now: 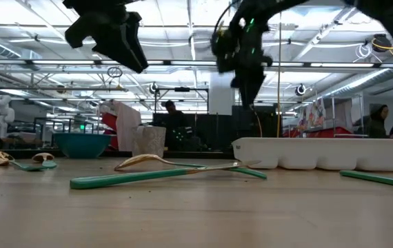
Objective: Sort silverware
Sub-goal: Put the green knife into the white silverware organizer
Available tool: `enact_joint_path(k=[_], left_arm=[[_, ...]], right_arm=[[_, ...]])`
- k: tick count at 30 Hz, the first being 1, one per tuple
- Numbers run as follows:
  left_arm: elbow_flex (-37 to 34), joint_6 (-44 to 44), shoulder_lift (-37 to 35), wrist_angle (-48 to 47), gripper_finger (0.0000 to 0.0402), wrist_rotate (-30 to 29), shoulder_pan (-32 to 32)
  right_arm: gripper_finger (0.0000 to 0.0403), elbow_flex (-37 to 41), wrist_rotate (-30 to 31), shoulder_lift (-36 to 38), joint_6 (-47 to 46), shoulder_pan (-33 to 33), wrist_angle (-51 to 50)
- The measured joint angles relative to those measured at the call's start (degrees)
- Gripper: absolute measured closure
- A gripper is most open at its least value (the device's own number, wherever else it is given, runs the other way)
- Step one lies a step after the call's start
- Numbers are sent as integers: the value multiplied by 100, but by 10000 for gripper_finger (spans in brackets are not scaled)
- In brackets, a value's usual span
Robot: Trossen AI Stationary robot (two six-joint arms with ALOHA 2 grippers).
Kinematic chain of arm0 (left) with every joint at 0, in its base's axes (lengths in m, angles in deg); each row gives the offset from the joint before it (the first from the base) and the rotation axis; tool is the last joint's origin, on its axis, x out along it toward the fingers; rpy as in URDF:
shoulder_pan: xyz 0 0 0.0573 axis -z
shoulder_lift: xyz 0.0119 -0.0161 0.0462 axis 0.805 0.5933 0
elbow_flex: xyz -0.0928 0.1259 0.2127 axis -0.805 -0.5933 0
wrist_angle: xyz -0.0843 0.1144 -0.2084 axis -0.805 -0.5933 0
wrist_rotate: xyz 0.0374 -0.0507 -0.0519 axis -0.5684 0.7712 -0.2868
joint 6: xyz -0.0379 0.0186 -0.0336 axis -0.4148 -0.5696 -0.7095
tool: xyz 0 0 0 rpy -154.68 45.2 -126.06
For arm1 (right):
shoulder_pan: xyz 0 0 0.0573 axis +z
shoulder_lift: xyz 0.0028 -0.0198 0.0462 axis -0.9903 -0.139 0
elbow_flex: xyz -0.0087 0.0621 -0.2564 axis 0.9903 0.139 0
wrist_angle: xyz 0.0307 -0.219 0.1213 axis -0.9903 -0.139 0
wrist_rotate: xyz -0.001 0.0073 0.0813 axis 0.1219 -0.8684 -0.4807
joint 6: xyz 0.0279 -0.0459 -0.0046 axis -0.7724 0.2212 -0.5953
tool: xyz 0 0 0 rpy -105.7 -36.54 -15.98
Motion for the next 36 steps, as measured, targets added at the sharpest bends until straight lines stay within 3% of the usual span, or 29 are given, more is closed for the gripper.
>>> enact_joint_path(k=[4, 6, 11, 16, 21, 24, 29, 36], left_arm=[[-13, 13, -257, 250, 242, 55, -10], [-239, 140, -538, 829, 242, 230, -12], [-1525, 379, -1548, 2417, 242, 300, -91], [-2574, -352, -2246, 3030, 242, 307, -307], [-2785, -961, -2034, 3192, 242, 705, -319], [-2798, -1058, -1925, 3368, 242, 843, -242], [-2787, -918, -1948, 3719, 242, 966, -86], [-2787, -940, -1972, 3743, 242, 974, -68]], right_arm=[[236, 0, -411, 825, -282, 169, 8], [234, 0, -503, 1248, -404, 295, 25], [234, -2, -484, 2293, -878, 767, 32], [234, -2, -467, 3113, -1673, 1411, 26], [234, 327, 239, 3567, -2499, 2365, 93], [234, 1027, 660, 3622, -2985, 2992, 222], [234, 2811, 733, 3620, -3477, 3835, 1014], [234, 5143, 720, 3609, -3743, 4337, 3057]])
